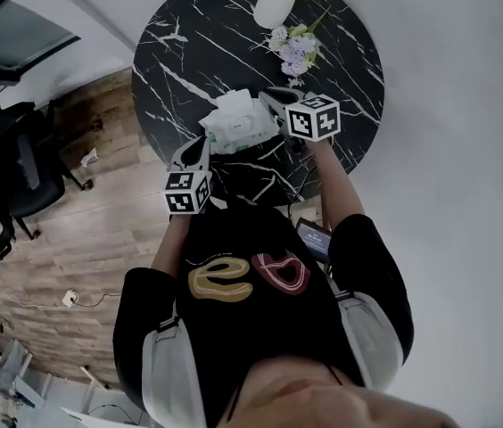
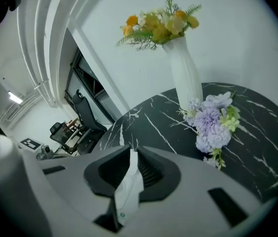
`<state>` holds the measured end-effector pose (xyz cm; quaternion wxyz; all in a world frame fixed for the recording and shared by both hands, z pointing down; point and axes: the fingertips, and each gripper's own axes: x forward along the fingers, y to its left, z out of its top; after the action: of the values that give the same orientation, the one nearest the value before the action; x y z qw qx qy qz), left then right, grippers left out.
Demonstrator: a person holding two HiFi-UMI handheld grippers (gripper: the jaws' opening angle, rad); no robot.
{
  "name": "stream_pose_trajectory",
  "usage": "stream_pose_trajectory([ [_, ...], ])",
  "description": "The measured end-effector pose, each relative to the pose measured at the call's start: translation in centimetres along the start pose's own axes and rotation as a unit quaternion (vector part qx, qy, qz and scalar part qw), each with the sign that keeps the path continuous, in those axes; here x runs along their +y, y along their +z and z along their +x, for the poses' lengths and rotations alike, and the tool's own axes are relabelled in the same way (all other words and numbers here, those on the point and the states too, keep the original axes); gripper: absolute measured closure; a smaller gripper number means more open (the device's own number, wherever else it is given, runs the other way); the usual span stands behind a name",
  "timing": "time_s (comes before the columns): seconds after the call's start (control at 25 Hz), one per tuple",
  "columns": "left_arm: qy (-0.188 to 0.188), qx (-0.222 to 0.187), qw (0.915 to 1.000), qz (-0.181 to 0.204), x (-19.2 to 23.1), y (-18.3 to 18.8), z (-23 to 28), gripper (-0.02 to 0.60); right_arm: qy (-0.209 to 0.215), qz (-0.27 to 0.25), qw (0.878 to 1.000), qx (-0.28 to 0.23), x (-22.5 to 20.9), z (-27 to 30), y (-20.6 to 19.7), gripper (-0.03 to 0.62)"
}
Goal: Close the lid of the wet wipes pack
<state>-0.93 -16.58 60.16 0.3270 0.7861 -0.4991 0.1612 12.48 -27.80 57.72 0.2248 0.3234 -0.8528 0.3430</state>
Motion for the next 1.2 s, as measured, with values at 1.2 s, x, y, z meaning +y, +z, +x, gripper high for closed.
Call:
stream_pose_trajectory([
  [1.2, 0.006, 0.087, 0.9959, -0.025, 0.0, -3.9, 2.9, 0.563, 0.170, 0.057, 0.971, 0.156, -1.9, 7.9, -2.1, 0.510],
])
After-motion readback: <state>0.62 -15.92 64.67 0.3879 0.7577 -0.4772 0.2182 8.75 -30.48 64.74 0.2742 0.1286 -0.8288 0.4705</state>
